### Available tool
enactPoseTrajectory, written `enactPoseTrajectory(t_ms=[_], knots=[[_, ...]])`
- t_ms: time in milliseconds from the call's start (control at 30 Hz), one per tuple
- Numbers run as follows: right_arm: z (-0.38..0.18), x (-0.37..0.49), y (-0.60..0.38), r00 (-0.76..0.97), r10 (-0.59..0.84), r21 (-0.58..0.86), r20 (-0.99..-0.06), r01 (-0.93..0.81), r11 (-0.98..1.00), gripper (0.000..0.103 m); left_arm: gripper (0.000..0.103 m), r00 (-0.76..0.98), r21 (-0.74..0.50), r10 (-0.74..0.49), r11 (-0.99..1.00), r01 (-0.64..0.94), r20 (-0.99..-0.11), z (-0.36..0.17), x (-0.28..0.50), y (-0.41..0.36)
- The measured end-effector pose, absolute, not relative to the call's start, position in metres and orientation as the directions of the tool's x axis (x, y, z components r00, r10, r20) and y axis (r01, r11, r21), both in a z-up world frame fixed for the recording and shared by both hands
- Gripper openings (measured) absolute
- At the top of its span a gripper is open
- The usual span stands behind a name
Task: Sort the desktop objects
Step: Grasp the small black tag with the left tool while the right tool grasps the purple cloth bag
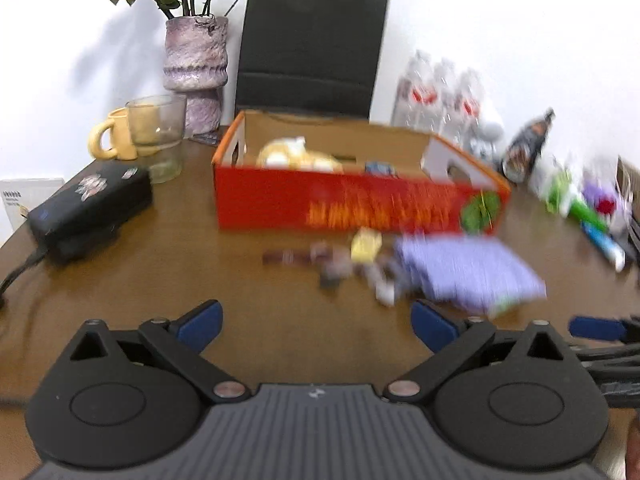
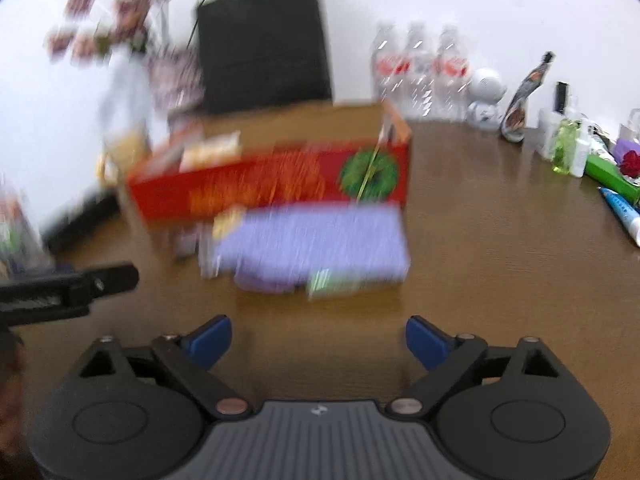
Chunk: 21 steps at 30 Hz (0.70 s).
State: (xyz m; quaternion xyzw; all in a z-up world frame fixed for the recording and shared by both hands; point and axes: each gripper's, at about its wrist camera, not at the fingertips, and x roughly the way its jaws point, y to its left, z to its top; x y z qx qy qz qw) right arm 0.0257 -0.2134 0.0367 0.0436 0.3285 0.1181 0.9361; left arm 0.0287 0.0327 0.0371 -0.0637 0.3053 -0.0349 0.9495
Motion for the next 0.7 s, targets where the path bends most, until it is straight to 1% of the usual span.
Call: enactPoseTrajectory(t_ms=[33, 67, 100, 133, 167, 200, 267, 333, 433, 500, 567, 633, 667, 700], knots=[[0.043, 0.033, -0.22, 0.768, 0.254, 0.179, -0.588, -0.182, 0.967, 0.093, 0.09, 0.803, -0.168, -0.122, 0.985, 0.027, -0.583, 0.039, 0.042, 0.035], [0.047, 0.042, -0.224, 0.773, 0.252, 0.185, -0.582, -0.175, 0.967, 0.093, 0.084, 0.793, -0.183, -0.131, 0.983, 0.024, -0.596, 0.038, 0.055, 0.035], [0.048, 0.053, -0.227, 0.772, 0.244, 0.187, -0.587, -0.164, 0.969, 0.093, 0.079, 0.787, -0.174, -0.126, 0.984, 0.024, -0.604, 0.036, 0.065, 0.033], [0.049, 0.064, -0.231, 0.77, 0.237, 0.189, -0.592, -0.153, 0.97, 0.09, 0.076, 0.783, -0.151, -0.119, 0.988, 0.032, -0.611, 0.034, 0.073, 0.031], [0.048, 0.074, -0.234, 0.763, 0.229, 0.194, -0.604, -0.138, 0.971, 0.084, 0.07, 0.778, -0.134, -0.114, 0.99, 0.039, -0.618, 0.031, 0.079, 0.028], [0.047, 0.083, -0.237, 0.757, 0.223, 0.199, -0.615, -0.124, 0.972, 0.082, 0.064, 0.771, -0.129, -0.114, 0.991, 0.042, -0.627, 0.028, 0.083, 0.027], [0.044, 0.093, -0.242, 0.749, 0.224, 0.21, -0.624, -0.115, 0.971, 0.079, 0.06, 0.76, -0.122, -0.127, 0.991, 0.063, -0.637, 0.022, 0.086, 0.025], [0.041, 0.1, -0.246, 0.745, 0.227, 0.216, -0.627, -0.113, 0.97, 0.079, 0.057, 0.752, -0.115, -0.143, 0.989, 0.09, -0.643, 0.017, 0.086, 0.024], [0.034, 0.106, -0.247, 0.733, 0.238, 0.223, -0.638, -0.12, 0.967, 0.078, 0.055, 0.745, -0.11, -0.143, 0.99, 0.094, -0.651, 0.012, 0.088, 0.026], [0.028, 0.111, -0.247, 0.721, 0.237, 0.22, -0.652, -0.119, 0.968, 0.074, 0.048, 0.745, -0.095, -0.135, 0.991, 0.096, -0.654, 0.011, 0.09, 0.025], [0.024, 0.115, -0.246, 0.705, 0.249, 0.227, -0.664, -0.126, 0.966, 0.065, 0.045, 0.746, -0.083, -0.133, 0.991, 0.104, -0.652, 0.011, 0.092, 0.023], [0.021, 0.118, -0.245, 0.693, 0.268, 0.243, -0.67, -0.136, 0.96, 0.06, 0.042, 0.746, -0.064, -0.129, 0.991, 0.115, -0.653, 0.011, 0.094, 0.02], [0.02, 0.119, -0.245, 0.69, 0.281, 0.252, -0.667, -0.146, 0.957, 0.055, 0.032, 0.746, -0.056, -0.126, 0.991, 0.118, -0.654, 0.011, 0.093, 0.018], [0.02, 0.119, -0.244, 0.687, 0.295, 0.259, -0.665, -0.158, 0.953, 0.052, 0.026, 0.743, -0.056, -0.126, 0.991, 0.119, -0.657, 0.012, 0.091, 0.017]])
